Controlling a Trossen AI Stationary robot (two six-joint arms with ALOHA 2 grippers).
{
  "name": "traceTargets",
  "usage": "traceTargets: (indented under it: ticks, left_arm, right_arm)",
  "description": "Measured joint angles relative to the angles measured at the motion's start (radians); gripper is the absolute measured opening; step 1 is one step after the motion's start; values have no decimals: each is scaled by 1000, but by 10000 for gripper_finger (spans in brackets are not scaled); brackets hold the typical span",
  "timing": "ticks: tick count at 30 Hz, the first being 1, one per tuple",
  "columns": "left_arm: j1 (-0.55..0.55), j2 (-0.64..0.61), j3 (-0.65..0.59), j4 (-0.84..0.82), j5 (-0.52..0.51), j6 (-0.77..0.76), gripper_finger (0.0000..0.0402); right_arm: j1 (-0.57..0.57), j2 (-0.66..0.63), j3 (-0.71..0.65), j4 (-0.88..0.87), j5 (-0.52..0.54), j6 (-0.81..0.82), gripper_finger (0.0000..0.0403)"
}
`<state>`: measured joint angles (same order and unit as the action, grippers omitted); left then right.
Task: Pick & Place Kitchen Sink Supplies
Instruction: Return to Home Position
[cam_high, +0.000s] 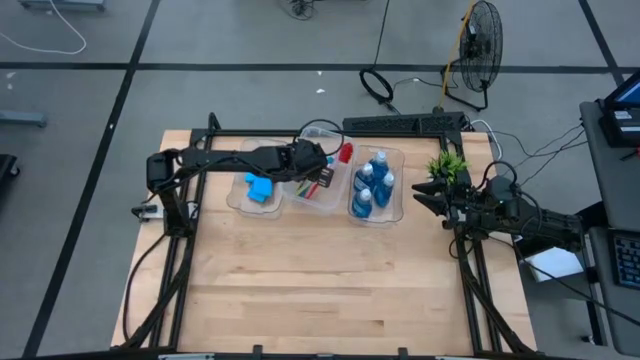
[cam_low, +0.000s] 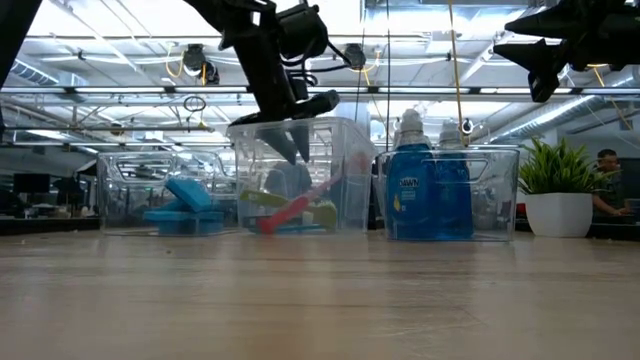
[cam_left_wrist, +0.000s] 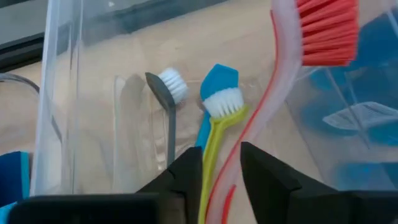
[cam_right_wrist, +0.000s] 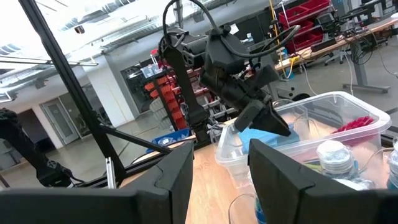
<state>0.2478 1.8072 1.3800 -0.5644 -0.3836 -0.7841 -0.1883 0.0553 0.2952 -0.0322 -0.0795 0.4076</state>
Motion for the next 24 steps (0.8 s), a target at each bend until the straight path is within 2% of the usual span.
traceTargets:
  ticks: [7,13,19,24]
  left_arm:
    - [0,-31,-1,28,21,54,190]
    - [0,-113,0,38,49,134,244]
    - [0,-220,0,-5,46,178,270]
    - [-7,-305,0,-86,45,180,266]
  right_arm:
    - [0,0,0,3,0,0,141]
    - [0,0,0,5,-1,0,141]
    - [0,0,0,6,-3,3,141]
    - [0,0,0,5,-3,3,141]
